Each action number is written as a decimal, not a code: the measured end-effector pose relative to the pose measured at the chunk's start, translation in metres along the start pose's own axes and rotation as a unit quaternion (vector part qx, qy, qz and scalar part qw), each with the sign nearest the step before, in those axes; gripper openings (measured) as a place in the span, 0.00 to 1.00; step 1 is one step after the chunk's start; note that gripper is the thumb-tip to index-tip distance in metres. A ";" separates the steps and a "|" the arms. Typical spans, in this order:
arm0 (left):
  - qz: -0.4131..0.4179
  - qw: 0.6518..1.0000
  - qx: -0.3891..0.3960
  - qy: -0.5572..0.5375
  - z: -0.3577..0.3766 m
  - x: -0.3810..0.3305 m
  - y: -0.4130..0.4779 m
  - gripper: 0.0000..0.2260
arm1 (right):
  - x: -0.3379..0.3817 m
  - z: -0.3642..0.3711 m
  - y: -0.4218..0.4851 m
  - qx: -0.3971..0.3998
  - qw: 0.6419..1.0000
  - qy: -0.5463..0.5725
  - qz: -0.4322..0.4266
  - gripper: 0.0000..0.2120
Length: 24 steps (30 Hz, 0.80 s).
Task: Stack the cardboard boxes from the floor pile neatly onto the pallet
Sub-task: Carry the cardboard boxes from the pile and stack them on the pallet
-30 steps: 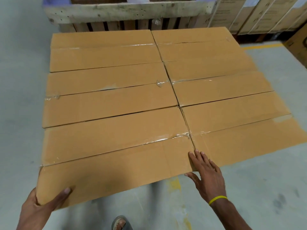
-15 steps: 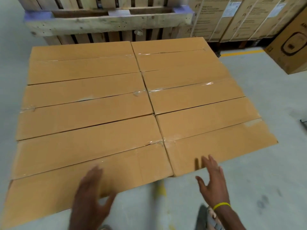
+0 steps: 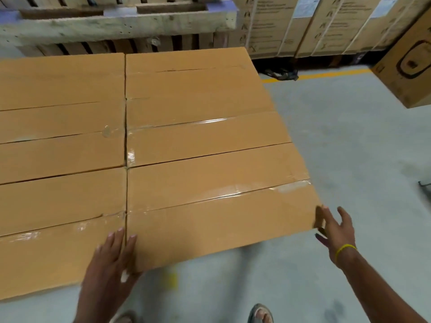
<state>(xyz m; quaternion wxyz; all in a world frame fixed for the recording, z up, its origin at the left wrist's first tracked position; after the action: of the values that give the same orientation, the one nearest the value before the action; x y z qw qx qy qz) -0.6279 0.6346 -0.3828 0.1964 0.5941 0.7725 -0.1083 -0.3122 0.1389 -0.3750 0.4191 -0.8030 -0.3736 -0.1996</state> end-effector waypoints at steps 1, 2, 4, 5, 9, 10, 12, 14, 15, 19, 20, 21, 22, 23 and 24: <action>-0.006 1.000 0.005 0.004 0.002 0.003 -0.001 0.37 | 0.002 0.007 0.007 0.045 0.999 0.018 -0.004 0.25; -0.016 1.000 0.011 0.007 0.002 0.008 -0.003 0.38 | 0.004 0.014 0.008 0.075 0.997 0.019 -0.009 0.22; -0.037 0.999 0.020 0.003 0.004 0.008 -0.004 0.39 | 0.007 0.016 0.011 0.094 0.995 0.023 -0.028 0.17; -0.046 0.999 0.025 0.005 0.004 0.005 -0.004 0.39 | 0.008 0.017 0.012 0.091 0.995 0.031 -0.032 0.15; -0.097 0.993 0.061 0.000 0.001 -0.005 -0.001 0.39 | 0.011 0.015 0.006 0.070 0.995 0.063 -0.045 0.31; -0.102 0.992 0.068 -0.003 -0.001 -0.007 -0.001 0.39 | 0.013 0.016 0.005 0.061 0.995 0.062 -0.048 0.34; -0.105 0.992 0.072 0.002 -0.004 -0.010 0.001 0.38 | 0.015 0.016 0.004 0.050 0.995 0.064 -0.054 0.33; -0.106 0.992 0.061 0.001 -0.004 -0.008 0.001 0.40 | 0.015 0.018 0.001 0.047 0.996 0.057 -0.056 0.35; -0.111 0.992 0.062 -0.009 -0.003 -0.007 0.000 0.43 | 0.015 0.019 0.000 0.043 0.996 0.054 -0.059 0.38; -0.108 0.993 0.055 -0.016 -0.003 -0.008 0.000 0.42 | 0.018 0.019 -0.002 0.036 0.995 0.055 -0.077 0.45; -0.102 0.994 0.047 -0.019 -0.005 -0.009 0.001 0.39 | 0.017 0.019 -0.002 0.037 0.995 0.058 -0.075 0.44; -0.099 0.994 0.042 -0.018 -0.005 -0.009 0.000 0.36 | 0.017 0.020 -0.001 0.038 0.995 0.060 -0.075 0.44; -0.103 0.994 0.044 -0.016 -0.005 -0.009 -0.002 0.35 | 0.017 0.020 -0.001 0.037 0.995 0.060 -0.075 0.44; -0.107 0.993 0.050 -0.019 -0.003 -0.009 -0.002 0.35 | 0.016 0.020 0.001 0.033 0.995 0.063 -0.074 0.44; -0.111 0.992 0.053 -0.023 -0.002 -0.009 -0.002 0.36 | 0.014 0.021 0.003 0.034 0.995 0.060 -0.071 0.43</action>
<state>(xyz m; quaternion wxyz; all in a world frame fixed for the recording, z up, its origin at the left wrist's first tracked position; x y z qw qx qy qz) -0.6281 0.6268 -0.3775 0.1694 0.5114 0.8222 -0.1839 -0.3012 0.1612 -0.3794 0.4523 -0.7463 -0.4105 -0.2643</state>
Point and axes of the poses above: each hand's wrist, its own y-axis towards the middle knuckle, its own z-axis out of the palm, x = y × z, the point moved 8 cm from there along y, towards the middle knuckle, and after that the axes turned 15 degrees about -y, right-handed, at the moved point
